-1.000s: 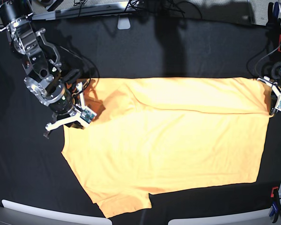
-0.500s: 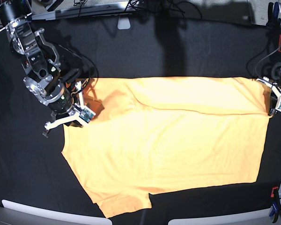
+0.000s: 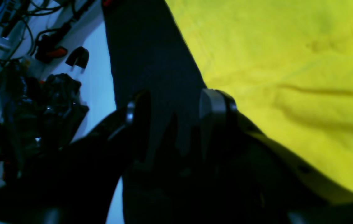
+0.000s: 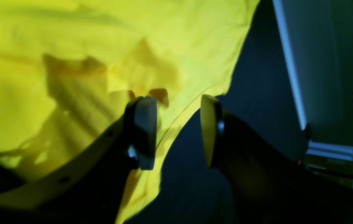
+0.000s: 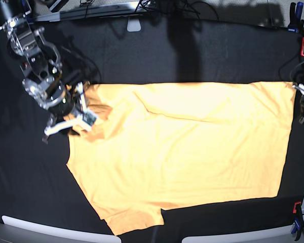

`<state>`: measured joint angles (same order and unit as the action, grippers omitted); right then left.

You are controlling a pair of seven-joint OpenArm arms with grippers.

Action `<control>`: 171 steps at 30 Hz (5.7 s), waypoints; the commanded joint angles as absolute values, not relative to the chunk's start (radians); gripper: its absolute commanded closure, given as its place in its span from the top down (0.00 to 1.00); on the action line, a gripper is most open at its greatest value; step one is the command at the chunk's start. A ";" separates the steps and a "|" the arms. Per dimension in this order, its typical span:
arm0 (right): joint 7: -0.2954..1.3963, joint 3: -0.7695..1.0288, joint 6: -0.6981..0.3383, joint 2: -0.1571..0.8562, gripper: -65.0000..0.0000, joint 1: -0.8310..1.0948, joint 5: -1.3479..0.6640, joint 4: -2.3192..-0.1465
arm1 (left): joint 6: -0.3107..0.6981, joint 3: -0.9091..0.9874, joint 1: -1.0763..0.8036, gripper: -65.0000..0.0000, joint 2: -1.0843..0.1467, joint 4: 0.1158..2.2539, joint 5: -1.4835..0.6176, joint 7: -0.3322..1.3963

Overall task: Layout the t-shirt on the table in an organized manner, then fold the t-shirt properly
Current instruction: 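Regrip the shoulder edge with the right gripper, holding with the left, then pull the shirt's shoulder edge taut with both grippers and release, then reach both grippers down to the shirt's hem corners and grasp them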

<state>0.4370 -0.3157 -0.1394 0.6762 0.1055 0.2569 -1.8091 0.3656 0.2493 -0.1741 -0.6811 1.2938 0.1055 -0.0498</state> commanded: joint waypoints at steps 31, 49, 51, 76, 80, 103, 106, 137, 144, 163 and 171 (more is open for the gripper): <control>0.411 -0.358 -0.213 0.759 0.53 0.249 0.364 -1.770 | 0.421 0.259 -0.467 0.35 -0.698 1.453 0.270 -0.175; 0.459 -0.520 -0.100 0.756 0.00 0.128 0.472 -1.709 | 0.420 0.161 -0.414 0.33 -0.724 1.452 0.552 -0.241; 0.479 -0.520 -0.100 0.756 0.00 0.128 0.472 -1.710 | 0.400 0.075 -0.381 0.33 -0.743 1.452 0.621 -0.166; 0.587 -0.516 -0.047 0.858 0.00 0.273 0.495 -1.855 | 0.264 -0.049 -0.422 0.00 -0.882 1.404 0.503 0.019; 0.632 -0.501 -0.018 0.901 0.00 0.385 0.512 -1.908 | 0.209 -0.049 -0.533 0.00 -0.926 1.438 0.494 0.038; 0.655 -0.170 -0.018 0.922 0.00 0.884 0.539 -2.136 | 0.141 -0.047 -0.815 0.00 -0.982 1.652 0.436 0.222; 0.655 -0.172 -0.031 0.923 0.00 0.891 0.540 -2.136 | 0.141 -0.047 -0.815 0.00 -0.984 1.664 0.436 0.237; 0.682 -0.170 -0.078 0.925 0.00 0.979 0.547 -2.137 | 0.141 -0.047 -0.892 0.00 -0.984 1.665 0.437 0.234; 0.710 -0.170 -0.079 0.926 0.00 0.981 0.517 -2.206 | 0.142 -0.047 -0.893 0.18 -0.984 1.674 0.449 0.327; 0.653 -0.169 0.032 0.844 0.30 0.685 0.218 -2.286 | -0.003 0.125 -0.696 0.49 -1.075 1.820 0.006 0.361; 0.580 -0.170 0.032 0.697 0.30 0.389 0.019 -2.069 | 0.155 0.166 -0.250 0.49 -0.842 1.593 -0.321 0.309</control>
<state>0.5983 -0.1764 0.0208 0.6830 0.3954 0.0093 -2.0506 0.1719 0.1524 -0.2600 -0.8158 1.5787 -0.3176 0.3313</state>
